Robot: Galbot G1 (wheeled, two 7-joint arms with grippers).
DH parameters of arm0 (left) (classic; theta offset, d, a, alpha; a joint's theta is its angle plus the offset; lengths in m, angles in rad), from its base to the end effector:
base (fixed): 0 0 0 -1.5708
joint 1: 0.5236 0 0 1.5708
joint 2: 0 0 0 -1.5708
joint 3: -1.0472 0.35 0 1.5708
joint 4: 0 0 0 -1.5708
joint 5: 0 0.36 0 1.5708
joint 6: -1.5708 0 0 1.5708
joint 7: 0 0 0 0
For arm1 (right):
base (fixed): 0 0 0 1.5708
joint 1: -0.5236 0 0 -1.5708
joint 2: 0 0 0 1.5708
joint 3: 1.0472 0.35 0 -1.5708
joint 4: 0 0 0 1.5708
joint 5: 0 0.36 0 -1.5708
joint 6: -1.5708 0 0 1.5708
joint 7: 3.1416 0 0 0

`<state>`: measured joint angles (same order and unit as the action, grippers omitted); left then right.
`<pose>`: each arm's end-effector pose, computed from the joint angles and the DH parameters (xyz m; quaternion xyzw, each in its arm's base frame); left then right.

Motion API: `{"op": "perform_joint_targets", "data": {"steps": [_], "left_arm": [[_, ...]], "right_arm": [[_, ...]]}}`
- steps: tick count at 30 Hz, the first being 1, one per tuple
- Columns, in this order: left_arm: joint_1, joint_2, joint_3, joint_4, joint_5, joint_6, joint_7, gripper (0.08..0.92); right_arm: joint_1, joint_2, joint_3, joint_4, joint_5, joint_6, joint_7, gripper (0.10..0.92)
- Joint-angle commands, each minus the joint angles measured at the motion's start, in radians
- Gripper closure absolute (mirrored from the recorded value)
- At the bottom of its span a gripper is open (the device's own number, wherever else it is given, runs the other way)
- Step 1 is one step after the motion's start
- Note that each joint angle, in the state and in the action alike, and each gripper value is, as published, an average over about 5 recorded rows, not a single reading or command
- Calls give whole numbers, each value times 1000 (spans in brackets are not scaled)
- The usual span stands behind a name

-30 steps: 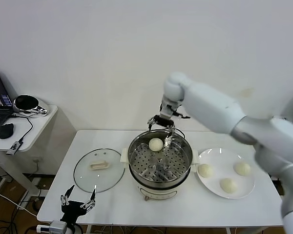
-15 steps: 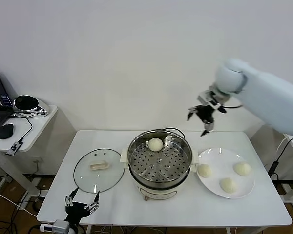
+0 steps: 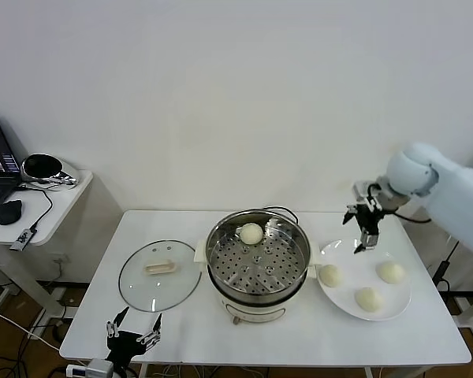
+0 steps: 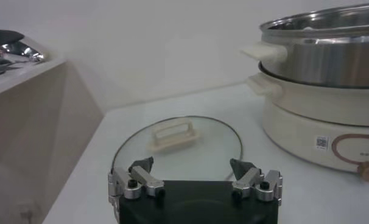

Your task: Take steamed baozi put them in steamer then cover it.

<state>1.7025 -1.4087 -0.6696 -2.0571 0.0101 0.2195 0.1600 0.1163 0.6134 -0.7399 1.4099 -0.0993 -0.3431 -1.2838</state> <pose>0.1449 0.0750 -0.3282 -0.0487 -0.9752 -0.0944 0.1943 0.5124 -0.1384 -0.1040 0.4932 -0.5506 0.5327 0.4121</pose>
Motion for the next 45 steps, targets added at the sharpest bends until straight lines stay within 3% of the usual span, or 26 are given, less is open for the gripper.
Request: {"op": "perform_joint_targets", "data": {"steps": [1,18,45], "left_arm": [[1,-1,0,2,0,2,0,177],[-5,-8,4,12,10,9,0,177],[-15,-16,2,36,19,10,-1,177]], "right_arm": [[-206,-5,120,0,-73,-41,59,203],[-308,106,166,-113,-120,19,187,203],[-311,190,152,-228,-152,51,200,203]]}}
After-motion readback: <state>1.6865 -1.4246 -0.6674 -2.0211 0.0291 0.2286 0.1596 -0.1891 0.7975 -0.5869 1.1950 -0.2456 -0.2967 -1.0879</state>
